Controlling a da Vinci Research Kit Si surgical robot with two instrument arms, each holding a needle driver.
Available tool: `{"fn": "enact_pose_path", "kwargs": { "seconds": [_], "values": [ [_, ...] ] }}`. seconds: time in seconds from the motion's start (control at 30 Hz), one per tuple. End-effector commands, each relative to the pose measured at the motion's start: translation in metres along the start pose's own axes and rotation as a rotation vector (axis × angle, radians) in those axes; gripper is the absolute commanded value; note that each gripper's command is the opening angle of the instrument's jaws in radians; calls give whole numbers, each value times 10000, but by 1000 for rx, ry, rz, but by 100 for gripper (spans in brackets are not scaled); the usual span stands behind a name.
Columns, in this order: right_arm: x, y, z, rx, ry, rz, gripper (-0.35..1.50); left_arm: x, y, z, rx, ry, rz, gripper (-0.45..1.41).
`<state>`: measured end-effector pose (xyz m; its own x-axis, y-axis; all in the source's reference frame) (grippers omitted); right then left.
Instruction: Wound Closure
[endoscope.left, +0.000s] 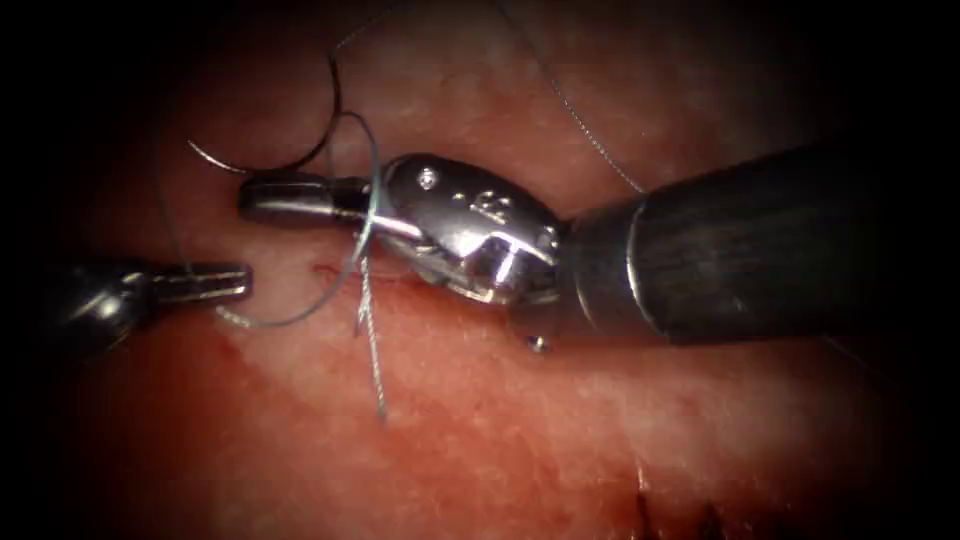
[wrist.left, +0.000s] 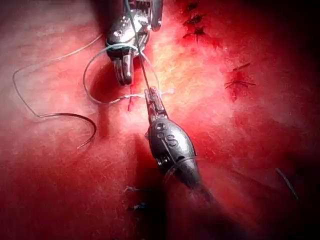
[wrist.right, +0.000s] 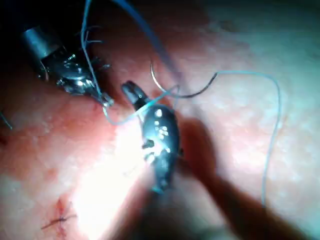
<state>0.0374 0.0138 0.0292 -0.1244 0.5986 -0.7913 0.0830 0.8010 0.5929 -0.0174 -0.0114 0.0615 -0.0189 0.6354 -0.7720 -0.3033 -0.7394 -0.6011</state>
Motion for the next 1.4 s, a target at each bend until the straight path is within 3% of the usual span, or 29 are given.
{"fn": "enact_pose_path", "kwargs": {
  "seconds": [0.03, 0.3, 0.47, 0.63, 0.8, 0.97, 1.4],
  "values": [
    [-9, -3, 5, 48, 8, -2, -11, -14, 2, -1, 6, -9, -1, -45],
    [-8, 0, -2, 230, -92, -74, -11, -16, -43, -8, 40, -26, 6, -45],
    [-8, -1, 1, 358, -109, -95, -13, -37, -87, 12, 69, -32, 16, -45],
    [-2, 5, 6, 318, -109, -105, -10, -42, -85, 34, 68, -29, 1, -45],
    [-4, 3, 14, 316, -108, -107, -6, -25, -87, 47, 67, -30, -15, -45],
    [-8, -4, 18, 370, -108, -109, -6, -14, -94, 55, 66, -30, -30, -45],
    [-18, -19, 20, 628, -357, -177, -3, 20, -103, 48, 55, -38, -4, -45]
  ]
}}
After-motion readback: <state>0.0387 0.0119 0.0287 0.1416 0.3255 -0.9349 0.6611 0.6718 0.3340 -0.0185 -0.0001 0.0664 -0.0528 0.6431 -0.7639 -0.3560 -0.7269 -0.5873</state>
